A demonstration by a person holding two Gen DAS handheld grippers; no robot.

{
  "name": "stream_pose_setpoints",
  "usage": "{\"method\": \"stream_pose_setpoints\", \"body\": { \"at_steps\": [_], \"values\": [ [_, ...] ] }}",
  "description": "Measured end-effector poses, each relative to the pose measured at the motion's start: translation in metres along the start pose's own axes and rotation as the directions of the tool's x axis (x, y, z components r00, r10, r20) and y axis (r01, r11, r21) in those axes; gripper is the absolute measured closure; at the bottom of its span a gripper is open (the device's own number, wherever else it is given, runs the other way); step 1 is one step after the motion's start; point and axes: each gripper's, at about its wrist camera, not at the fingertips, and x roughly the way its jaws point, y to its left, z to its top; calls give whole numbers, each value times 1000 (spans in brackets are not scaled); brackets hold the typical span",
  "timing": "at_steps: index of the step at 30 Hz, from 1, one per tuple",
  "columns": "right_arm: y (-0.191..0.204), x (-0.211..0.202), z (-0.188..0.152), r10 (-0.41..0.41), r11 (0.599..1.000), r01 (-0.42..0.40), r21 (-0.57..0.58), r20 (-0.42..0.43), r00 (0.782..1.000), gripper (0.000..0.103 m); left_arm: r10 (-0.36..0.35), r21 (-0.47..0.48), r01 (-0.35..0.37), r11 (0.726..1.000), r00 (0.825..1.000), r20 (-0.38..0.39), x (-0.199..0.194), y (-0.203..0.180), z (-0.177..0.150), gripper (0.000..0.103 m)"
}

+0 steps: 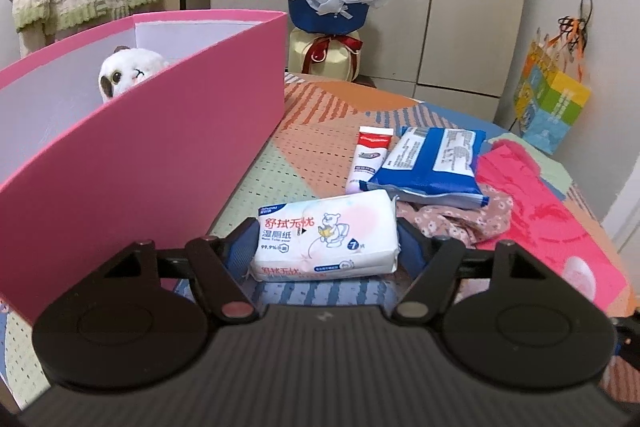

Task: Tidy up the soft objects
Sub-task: 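Lift and carry the wipes packet and mesh puff with both grippers over the pink box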

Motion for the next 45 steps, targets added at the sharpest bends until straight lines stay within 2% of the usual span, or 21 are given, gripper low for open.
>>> {"method": "stream_pose_setpoints", "body": {
  "at_steps": [8,11,17,23,28,34,38,41,45],
  "values": [
    [9,-13,-3,-12,1000,12,-11,-14,1000,59,-65,53,63,997,997,33,-27,5,-4,32],
    [10,-18,-4,-27,1000,27,-2,-39,999,59,-125,94,121,988,992,33,-42,11,-9,32],
    [11,-31,-6,-38,999,41,29,-101,994,59,-236,136,239,961,971,-37,-67,25,-17,32],
    [16,-40,-6,-16,998,28,63,-170,985,59,-312,164,332,929,940,-135,-87,39,-22,32],
    [29,-51,0,23,998,-9,66,-212,977,59,-343,171,380,909,915,-214,-103,53,-23,32],
    [54,-73,10,69,997,-64,30,-238,969,59,-367,175,419,891,891,-266,-128,70,-24,32],
    [75,-84,16,150,988,-155,1,-261,954,59,-379,179,442,879,875,-301,-145,85,-20,32],
    [91,-87,20,198,978,-209,-9,-282,939,59,-373,191,443,876,873,-315,-158,96,-15,32],
    [116,-95,27,226,965,-252,-65,-272,935,59,-364,214,439,873,877,-312,-177,111,-7,32]
  ]
}}
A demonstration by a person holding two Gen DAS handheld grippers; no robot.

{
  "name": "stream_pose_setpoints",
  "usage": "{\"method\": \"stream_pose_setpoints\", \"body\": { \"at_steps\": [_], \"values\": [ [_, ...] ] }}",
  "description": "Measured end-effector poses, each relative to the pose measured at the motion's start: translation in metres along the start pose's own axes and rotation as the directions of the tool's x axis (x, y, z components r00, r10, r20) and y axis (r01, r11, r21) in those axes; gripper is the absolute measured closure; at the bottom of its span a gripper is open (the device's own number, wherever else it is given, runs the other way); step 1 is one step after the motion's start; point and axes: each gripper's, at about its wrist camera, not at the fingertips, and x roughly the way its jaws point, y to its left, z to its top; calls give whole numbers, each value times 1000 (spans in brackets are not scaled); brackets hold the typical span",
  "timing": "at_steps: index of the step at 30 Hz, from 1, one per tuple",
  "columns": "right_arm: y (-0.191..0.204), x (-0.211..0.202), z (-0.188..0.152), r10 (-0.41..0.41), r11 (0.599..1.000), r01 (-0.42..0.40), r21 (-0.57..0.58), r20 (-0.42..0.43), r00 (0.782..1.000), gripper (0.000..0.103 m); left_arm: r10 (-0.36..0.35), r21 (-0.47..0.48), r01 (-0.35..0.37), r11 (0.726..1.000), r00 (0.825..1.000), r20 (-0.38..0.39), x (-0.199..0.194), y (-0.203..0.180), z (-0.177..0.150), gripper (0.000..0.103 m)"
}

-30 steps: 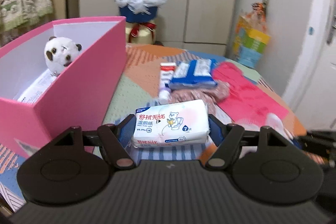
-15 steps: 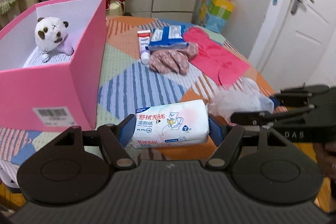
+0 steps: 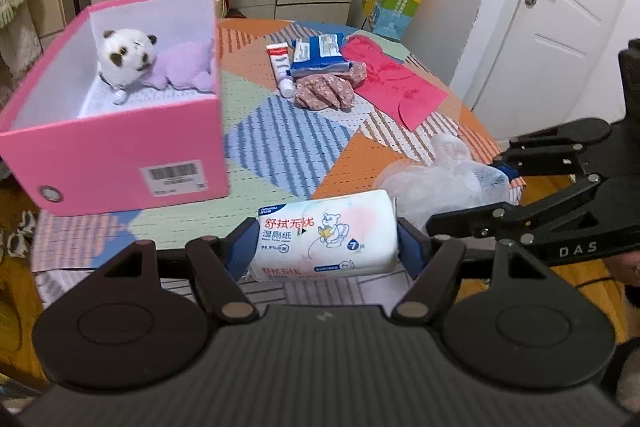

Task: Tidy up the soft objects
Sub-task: 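Lift and carry the wipes packet and mesh puff with both grippers over the pink box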

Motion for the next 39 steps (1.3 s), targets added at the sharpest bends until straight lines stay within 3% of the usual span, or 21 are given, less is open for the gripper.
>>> {"method": "stream_pose_setpoints", "body": {
  "at_steps": [10,19,24,31,34,39],
  "values": [
    [33,-2,30,56,996,-51,-73,75,996,59,52,7,-53,999,990,128,-59,20,7,32],
    [39,9,79,87,991,-71,-111,153,984,59,112,-25,-109,994,970,214,-75,50,40,32],
    [39,27,109,67,990,-43,-136,181,981,59,158,-24,-156,987,960,230,-69,70,67,32],
    [30,64,154,54,984,-26,-178,153,987,58,212,-21,-213,977,954,213,-42,103,101,32],
    [26,87,173,46,977,-19,-214,120,992,58,244,-11,-248,969,944,223,-23,118,111,32],
    [28,133,192,36,951,-25,-309,30,999,58,308,41,-319,947,936,168,19,139,122,32]
  ]
}}
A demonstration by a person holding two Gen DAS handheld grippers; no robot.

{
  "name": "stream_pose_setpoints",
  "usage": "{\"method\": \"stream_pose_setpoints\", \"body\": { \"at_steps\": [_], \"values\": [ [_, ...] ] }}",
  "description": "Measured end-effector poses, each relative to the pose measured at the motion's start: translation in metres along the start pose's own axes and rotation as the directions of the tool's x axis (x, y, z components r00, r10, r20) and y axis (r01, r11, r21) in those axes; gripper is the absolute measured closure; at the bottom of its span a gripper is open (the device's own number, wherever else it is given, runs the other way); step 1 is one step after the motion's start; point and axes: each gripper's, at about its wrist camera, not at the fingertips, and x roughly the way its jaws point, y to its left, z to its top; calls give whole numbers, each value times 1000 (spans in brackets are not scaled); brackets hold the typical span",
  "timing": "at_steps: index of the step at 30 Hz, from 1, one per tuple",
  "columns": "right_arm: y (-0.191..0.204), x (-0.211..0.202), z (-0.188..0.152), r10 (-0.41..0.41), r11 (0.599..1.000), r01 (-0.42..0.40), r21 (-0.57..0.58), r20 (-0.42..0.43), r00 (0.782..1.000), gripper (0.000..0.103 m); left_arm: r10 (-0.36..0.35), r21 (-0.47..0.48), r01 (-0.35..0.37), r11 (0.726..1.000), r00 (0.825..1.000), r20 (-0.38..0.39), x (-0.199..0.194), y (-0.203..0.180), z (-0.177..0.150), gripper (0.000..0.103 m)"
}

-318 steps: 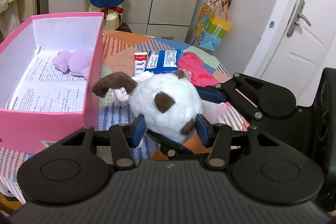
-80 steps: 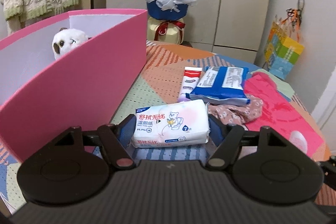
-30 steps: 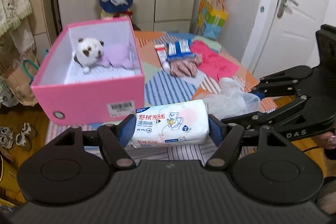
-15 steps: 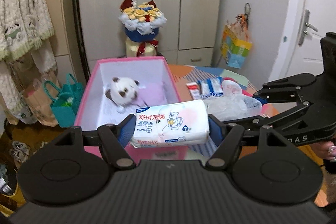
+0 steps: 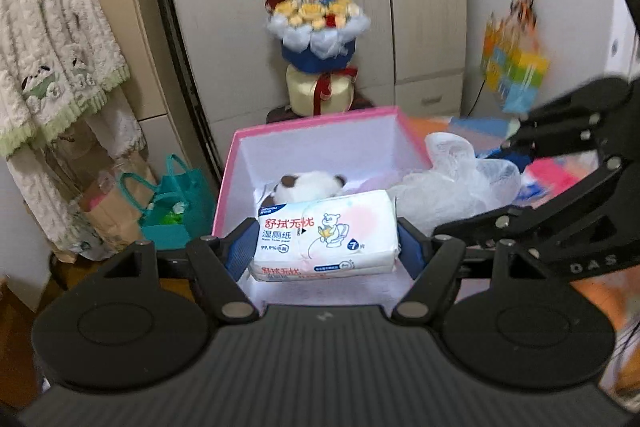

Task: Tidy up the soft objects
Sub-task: 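Lift and carry the wipes packet and mesh puff with both grippers over the pink box, then open both grippers to drop the wipes packet and mesh puff into the box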

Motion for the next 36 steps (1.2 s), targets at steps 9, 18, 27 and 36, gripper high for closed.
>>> {"method": "stream_pose_setpoints", "body": {
  "at_steps": [9,18,27,36],
  "values": [
    [-8,59,2,2,993,-16,-119,-120,993,58,30,93,-18,996,991,-129,50,5,-8,32],
    [-16,83,5,6,986,-39,-163,-196,981,54,38,273,16,962,981,-191,62,-14,-10,31],
    [-23,83,1,26,982,-51,-183,-136,990,28,33,321,31,946,981,-189,67,-21,-14,22],
    [-39,48,5,89,996,-87,24,-67,994,27,-44,217,80,973,985,-169,38,-4,-9,21]
  ]
}}
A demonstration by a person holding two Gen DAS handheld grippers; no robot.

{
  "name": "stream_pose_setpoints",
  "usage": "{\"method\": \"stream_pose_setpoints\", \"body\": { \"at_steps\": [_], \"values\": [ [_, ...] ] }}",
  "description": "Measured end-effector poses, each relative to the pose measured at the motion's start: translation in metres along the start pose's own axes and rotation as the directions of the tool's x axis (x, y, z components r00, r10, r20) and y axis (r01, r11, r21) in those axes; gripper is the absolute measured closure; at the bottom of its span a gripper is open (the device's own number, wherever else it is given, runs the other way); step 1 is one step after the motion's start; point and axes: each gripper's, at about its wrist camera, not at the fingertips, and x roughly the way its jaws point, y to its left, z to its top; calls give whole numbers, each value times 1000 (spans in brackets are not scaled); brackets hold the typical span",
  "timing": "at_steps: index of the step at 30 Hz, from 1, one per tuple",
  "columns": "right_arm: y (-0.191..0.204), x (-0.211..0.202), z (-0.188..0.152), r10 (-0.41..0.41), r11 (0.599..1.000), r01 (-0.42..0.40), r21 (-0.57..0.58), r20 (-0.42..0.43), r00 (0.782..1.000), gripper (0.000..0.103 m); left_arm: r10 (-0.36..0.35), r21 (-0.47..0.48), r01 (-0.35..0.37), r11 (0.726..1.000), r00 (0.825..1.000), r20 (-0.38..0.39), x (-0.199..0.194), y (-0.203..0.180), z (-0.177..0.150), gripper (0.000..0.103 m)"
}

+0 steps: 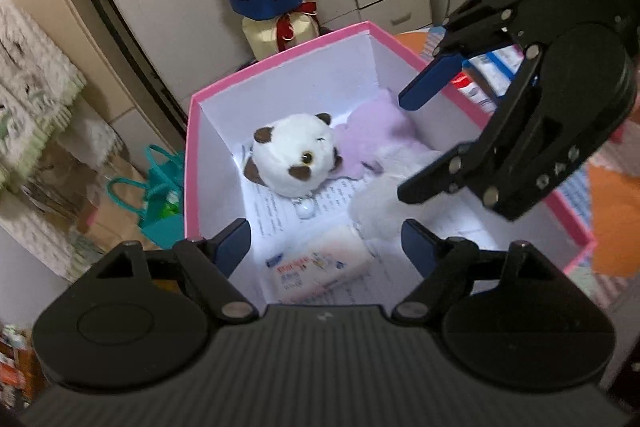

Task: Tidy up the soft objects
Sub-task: 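Open both grippers to drop the wipes packet and mesh puff into the box, then move both tools back over the table toward the remaining soft items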

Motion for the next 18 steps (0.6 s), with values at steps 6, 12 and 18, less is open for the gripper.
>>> {"method": "stream_pose_setpoints", "body": {
  "at_steps": [6,12,18],
  "values": [
    [14,-25,-5,26,999,-26,28,7,1000,27,-29,-20,29,999,1000,4,-21,-6,-6,21],
    [33,-50,-12,6,1000,-6,21,18,1000,27,-16,-15,17,1000,999,36,-49,-19,-11,21],
    [61,-88,-22,-22,999,24,-33,59,998,25,3,-1,-3,1000,996,84,-85,-32,-16,17]
  ]
}}
